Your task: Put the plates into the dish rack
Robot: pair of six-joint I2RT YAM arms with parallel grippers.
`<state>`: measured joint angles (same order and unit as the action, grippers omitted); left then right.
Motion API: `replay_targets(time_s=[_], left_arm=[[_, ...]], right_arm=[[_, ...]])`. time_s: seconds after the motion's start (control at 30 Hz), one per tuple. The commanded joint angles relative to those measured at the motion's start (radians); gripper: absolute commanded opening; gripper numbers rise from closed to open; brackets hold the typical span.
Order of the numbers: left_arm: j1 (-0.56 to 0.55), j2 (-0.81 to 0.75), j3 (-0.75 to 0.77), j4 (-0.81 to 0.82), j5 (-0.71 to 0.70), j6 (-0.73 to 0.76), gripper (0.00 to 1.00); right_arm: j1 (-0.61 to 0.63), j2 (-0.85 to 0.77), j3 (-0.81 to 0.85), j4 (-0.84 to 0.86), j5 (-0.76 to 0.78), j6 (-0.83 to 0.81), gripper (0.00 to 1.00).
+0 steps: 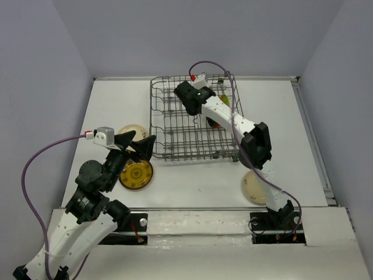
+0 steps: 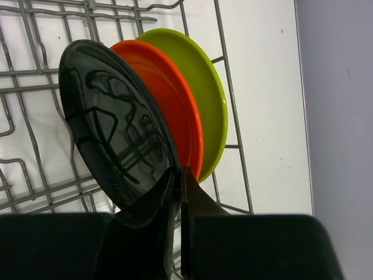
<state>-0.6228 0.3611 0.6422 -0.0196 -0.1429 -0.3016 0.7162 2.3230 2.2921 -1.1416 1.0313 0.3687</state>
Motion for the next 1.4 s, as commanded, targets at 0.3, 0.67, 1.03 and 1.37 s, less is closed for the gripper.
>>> replay_targets(time_s=[0.3, 0.67, 1.03, 1.37], left_arm=[[-0.008, -0.001, 0.042, 0.047, 0.005, 0.005, 0.99], [-0.011, 0.001, 0.04, 0.05, 0.009, 0.001, 0.99], [-0.041, 0.183, 0.046, 0.173, 0.459, -0.169, 0.99], [-0.308, 0.522, -0.01, 0.455, 0.535, -0.488, 0.78]], right_arm=[[0.014, -0.051, -0.009, 0.113, -0.147, 0.013, 0.43], [0.014, -0.514, -0.455, 0.426, -0.379, 0.027, 0.54], [-0.131, -1.032, -0.91, 0.554, -0.463, 0.07, 0.52], [-0.316, -1.174, -0.932, 0.539, -0.599, 0.021, 0.52]])
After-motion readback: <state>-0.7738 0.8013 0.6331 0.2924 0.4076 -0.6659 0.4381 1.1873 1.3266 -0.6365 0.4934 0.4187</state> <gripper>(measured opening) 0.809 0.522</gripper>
